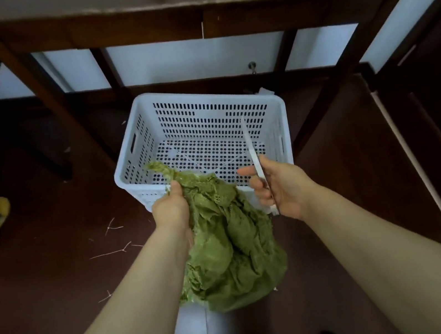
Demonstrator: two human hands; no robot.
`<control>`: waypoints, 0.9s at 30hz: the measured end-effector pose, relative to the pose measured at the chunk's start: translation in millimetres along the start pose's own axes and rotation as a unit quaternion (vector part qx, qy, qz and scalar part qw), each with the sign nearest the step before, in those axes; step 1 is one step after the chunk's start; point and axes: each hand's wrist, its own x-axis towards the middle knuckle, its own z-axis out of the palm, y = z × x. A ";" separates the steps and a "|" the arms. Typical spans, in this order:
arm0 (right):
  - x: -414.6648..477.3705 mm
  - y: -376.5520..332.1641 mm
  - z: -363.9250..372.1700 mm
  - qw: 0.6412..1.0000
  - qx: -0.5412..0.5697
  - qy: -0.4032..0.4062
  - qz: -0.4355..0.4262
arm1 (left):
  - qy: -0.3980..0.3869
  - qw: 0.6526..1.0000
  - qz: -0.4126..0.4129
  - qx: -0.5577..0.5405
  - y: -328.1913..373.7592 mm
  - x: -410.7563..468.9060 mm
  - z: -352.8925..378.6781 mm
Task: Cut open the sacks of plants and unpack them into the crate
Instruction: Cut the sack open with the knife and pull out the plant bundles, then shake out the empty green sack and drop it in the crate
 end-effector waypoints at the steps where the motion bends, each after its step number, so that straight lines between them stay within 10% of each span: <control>1: -1.6 -3.7 6.7 1.000 0.004 0.001 -0.003 | -0.005 1.000 0.000 0.004 4.3 0.4 -2.6; 13: 28.5 -49.7 38.3 0.998 -0.054 0.006 0.003 | -0.034 0.999 -0.020 0.018 36.0 13.4 15.9; 27: 96.9 -76.1 -27.7 0.976 0.030 -0.198 0.085 | 0.096 0.994 -0.052 -0.023 45.4 25.0 92.0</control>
